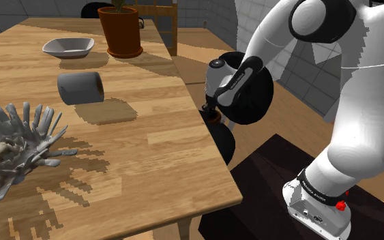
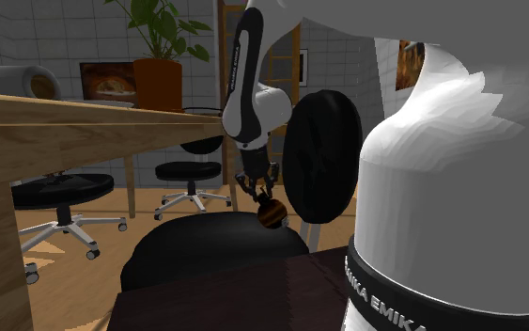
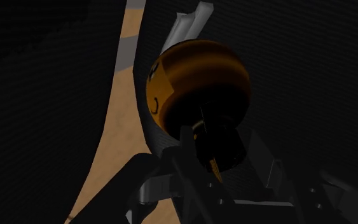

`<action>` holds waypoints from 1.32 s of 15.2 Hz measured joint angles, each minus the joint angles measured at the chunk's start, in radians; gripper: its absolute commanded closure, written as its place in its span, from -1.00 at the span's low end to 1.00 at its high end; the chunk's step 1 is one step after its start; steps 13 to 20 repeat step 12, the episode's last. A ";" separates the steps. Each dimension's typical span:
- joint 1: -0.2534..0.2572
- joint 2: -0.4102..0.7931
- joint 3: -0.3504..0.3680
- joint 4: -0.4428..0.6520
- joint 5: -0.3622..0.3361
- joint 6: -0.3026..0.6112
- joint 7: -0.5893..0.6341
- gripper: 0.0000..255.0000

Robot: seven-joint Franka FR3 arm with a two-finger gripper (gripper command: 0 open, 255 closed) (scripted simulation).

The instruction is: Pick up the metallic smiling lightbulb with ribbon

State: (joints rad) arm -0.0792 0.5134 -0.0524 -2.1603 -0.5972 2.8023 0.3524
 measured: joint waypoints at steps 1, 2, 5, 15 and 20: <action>-0.005 -0.013 0.005 -0.004 0.006 -0.008 -0.008 1.00; -0.008 -0.025 0.010 -0.008 0.011 -0.017 -0.014 1.00; -0.019 -0.064 0.025 -0.020 0.029 -0.044 -0.036 1.00; -0.041 -0.142 0.056 -0.034 0.075 -0.106 -0.088 1.00; -0.041 -0.142 0.056 -0.034 0.075 -0.106 -0.088 1.00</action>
